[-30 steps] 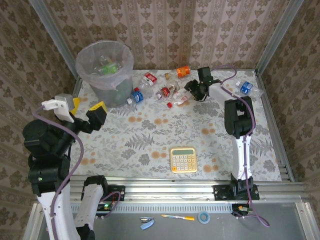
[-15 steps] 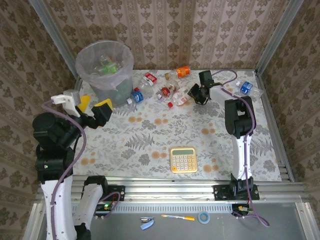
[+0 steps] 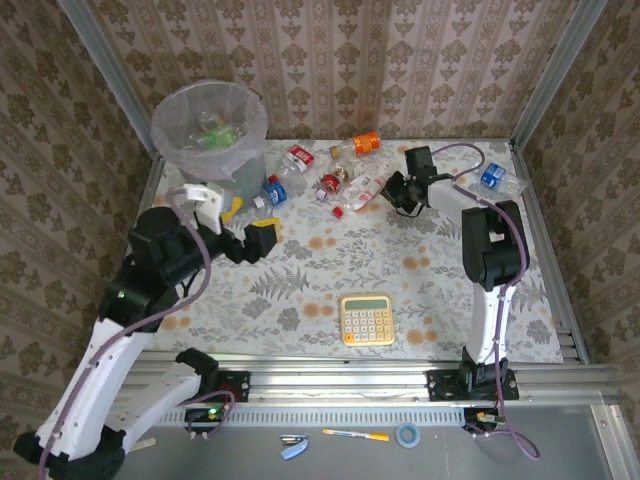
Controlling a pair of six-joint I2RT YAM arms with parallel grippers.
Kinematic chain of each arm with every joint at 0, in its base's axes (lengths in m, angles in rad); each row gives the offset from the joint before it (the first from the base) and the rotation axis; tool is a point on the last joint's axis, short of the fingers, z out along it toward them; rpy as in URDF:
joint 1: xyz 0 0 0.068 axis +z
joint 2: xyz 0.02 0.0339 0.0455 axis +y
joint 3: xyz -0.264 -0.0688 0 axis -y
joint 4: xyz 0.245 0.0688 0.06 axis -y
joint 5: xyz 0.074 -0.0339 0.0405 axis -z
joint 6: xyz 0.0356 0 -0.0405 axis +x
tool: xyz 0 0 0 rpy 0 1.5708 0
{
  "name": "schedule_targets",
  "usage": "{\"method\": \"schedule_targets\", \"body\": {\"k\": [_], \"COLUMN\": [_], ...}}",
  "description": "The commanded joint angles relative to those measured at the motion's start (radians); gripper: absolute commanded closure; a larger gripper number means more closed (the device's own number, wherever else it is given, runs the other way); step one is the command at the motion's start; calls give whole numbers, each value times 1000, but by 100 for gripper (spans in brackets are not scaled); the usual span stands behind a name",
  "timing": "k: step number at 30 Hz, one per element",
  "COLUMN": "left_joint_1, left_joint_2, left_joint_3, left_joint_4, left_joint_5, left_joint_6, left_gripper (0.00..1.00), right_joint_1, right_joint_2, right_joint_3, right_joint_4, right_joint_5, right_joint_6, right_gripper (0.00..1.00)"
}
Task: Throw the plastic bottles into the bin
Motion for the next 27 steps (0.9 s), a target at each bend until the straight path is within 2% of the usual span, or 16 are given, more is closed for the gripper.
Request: {"method": "schedule_targets", "body": {"k": [1,5,7,9,13,27], "left_joint_1": [-63,-122,-141,-158,-180,-209], "left_joint_2": [45,97,116,134,149,125], "left_joint_3": [-21,-39,-44,-41,-44,-55], "left_joint_4": [84,154,179,193,203,167], "left_joint_5": [-50,-39,-39,-41,-42,-79], "left_joint_6": [53,58,54,55,55,52], "left_gripper": [0,0,0,0,0,0], "right_joint_1": [-5,-8,-12,-14,-15,-14], "right_joint_2": [-74,-107,-102,-91,-44,168], "right_joint_3": [-45,-70,-66,-60,-28,201], "right_joint_4": [15,-2,-6,-8,22,13], "right_joint_5": [-13,-4,-11,-7,-32,-70], "right_joint_6": [-39,-61,-59,-51,-40,-36], "right_gripper": [89,87,80,66,52,47]}}
